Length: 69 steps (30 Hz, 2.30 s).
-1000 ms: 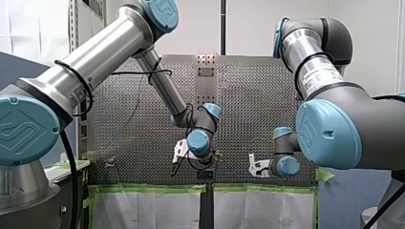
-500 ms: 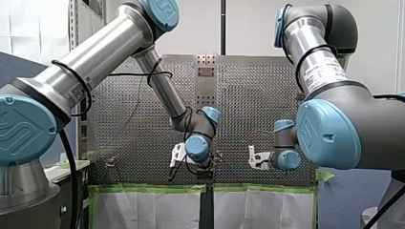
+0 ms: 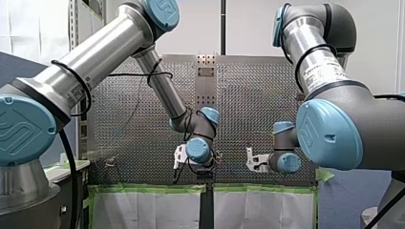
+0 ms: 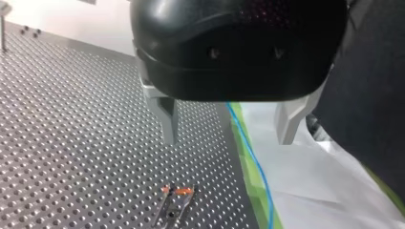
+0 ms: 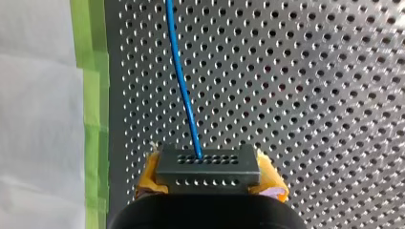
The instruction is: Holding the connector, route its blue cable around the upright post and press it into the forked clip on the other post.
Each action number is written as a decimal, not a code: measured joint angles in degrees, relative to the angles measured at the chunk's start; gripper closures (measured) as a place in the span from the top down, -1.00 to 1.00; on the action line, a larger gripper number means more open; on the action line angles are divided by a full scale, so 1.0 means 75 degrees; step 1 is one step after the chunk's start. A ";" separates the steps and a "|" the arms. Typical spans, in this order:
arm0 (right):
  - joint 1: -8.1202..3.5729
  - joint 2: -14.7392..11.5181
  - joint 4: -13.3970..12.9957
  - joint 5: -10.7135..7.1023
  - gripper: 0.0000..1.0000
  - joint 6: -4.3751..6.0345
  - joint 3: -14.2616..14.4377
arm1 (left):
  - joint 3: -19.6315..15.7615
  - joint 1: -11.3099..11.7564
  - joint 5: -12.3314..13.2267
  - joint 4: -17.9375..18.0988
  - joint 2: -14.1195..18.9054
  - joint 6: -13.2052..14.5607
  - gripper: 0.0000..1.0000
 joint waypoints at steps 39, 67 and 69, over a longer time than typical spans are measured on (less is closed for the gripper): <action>-0.0003 -0.0017 -0.0324 -0.1275 -1.00 -0.0014 0.0073 | -0.0120 0.0782 0.1118 0.1279 -0.0815 -0.1109 1.00; -0.0015 -0.0020 -0.0336 -0.1250 -1.00 0.0021 0.0067 | 0.0202 0.0810 0.0430 0.2509 -0.1443 -0.1570 1.00; -0.0015 -0.0024 -0.0335 -0.1246 -1.00 0.0017 0.0067 | 0.0201 0.0789 0.0417 0.2633 -0.1444 -0.1602 1.00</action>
